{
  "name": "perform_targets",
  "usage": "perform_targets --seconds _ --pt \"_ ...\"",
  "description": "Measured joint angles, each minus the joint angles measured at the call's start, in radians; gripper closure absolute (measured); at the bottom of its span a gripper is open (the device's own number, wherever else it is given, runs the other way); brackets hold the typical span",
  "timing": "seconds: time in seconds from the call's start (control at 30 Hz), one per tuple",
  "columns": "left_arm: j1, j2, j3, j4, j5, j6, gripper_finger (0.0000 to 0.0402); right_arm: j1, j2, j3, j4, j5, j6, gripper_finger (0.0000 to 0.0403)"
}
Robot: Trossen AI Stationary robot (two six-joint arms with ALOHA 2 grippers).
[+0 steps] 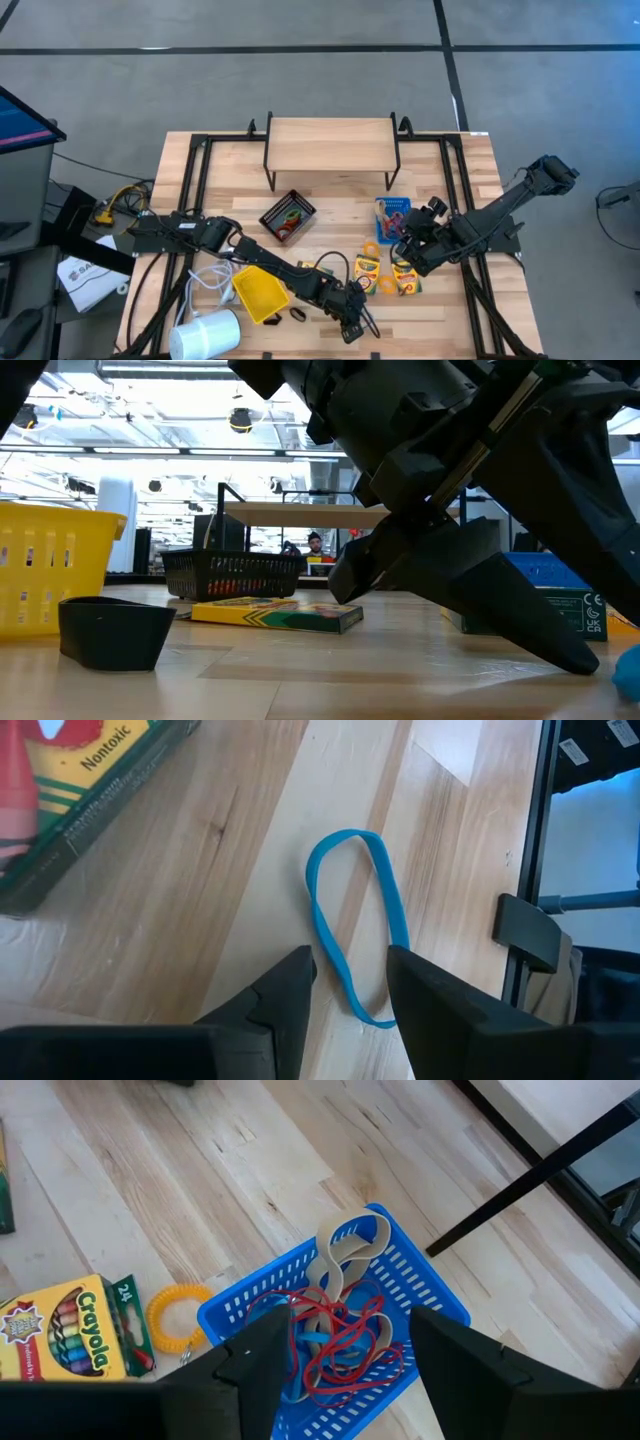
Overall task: Pick & Place Office Desk Supplies
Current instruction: Put the black rubber band into the blue bin
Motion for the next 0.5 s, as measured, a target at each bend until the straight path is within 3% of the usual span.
perform_targets --seconds 0.5 --pt "0.002 0.001 0.000 0.002 0.007 0.024 0.0270 0.000 0.000 0.000 0.003 0.000 0.000 0.0200"
